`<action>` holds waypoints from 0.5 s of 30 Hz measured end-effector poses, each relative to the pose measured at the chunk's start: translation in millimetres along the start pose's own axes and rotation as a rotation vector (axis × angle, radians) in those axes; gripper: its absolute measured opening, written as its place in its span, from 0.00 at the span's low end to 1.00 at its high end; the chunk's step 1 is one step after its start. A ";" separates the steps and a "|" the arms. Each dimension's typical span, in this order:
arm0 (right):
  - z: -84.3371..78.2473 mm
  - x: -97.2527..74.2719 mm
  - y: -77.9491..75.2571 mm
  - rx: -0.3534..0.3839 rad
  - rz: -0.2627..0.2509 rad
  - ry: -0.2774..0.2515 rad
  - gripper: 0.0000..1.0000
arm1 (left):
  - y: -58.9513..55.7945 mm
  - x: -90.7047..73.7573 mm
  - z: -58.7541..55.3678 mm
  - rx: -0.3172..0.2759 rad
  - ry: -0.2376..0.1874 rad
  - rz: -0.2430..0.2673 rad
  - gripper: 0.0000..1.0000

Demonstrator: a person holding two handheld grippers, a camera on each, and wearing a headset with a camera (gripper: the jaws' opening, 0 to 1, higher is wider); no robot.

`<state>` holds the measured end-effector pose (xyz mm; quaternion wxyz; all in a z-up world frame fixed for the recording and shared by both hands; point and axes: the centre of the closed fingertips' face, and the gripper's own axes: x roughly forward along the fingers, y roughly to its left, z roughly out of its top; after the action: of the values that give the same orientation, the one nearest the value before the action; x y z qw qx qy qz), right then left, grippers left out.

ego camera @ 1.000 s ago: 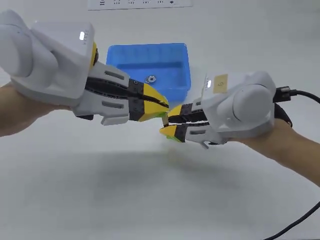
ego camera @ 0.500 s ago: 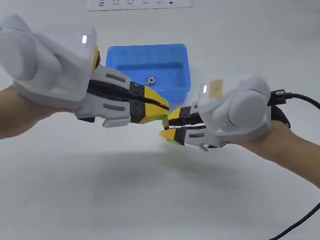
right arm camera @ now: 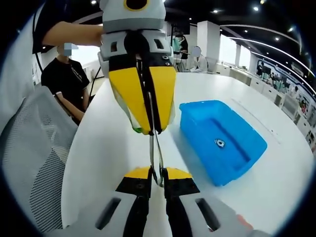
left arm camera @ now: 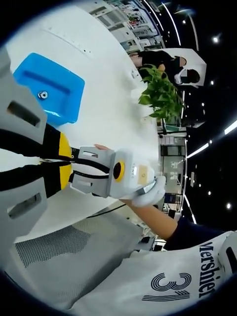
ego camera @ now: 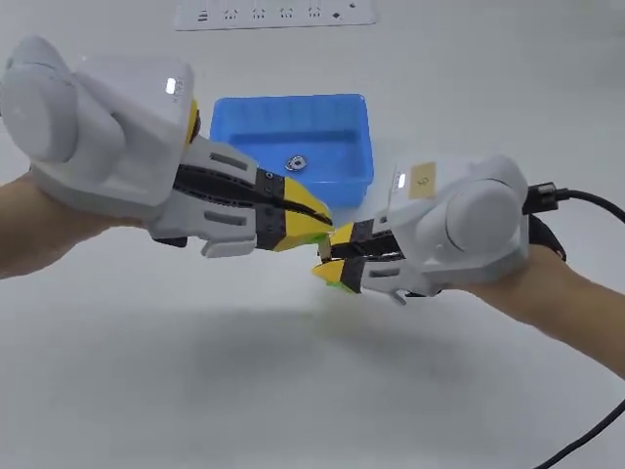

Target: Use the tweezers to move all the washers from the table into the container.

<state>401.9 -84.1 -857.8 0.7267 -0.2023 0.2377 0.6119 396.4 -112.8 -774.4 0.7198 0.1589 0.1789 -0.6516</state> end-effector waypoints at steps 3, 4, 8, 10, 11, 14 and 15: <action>6.9 -2.9 0.4 0.000 -0.002 -0.017 0.11 | 0.6 -4.6 5.6 0.001 -0.014 0.011 0.05; 9.1 -3.3 0.2 -0.001 -0.003 -0.022 0.11 | 0.2 -6.7 8.2 0.000 -0.020 0.011 0.05; 20.8 -7.2 0.8 -0.016 -0.001 -0.047 0.11 | -0.9 -13.8 16.6 0.021 -0.024 0.021 0.05; 28.1 -9.4 2.0 -0.030 0.004 -0.059 0.11 | -1.8 -19.2 21.2 0.029 -0.028 0.020 0.05; 30.8 -10.2 1.9 -0.035 0.003 -0.063 0.11 | -1.8 -21.4 23.1 0.034 -0.030 0.023 0.05; 42.8 -13.7 1.4 -0.054 -0.002 -0.080 0.11 | -1.3 -30.6 30.7 0.049 -0.038 0.034 0.05; 45.7 -14.5 1.3 -0.056 -0.004 -0.084 0.11 | -1.2 -33.0 32.5 0.052 -0.040 0.035 0.05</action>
<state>403.1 -68.6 -812.4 0.7313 -0.1969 0.1895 0.6249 393.9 -98.8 -730.3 0.7303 0.1677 0.1448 -0.6462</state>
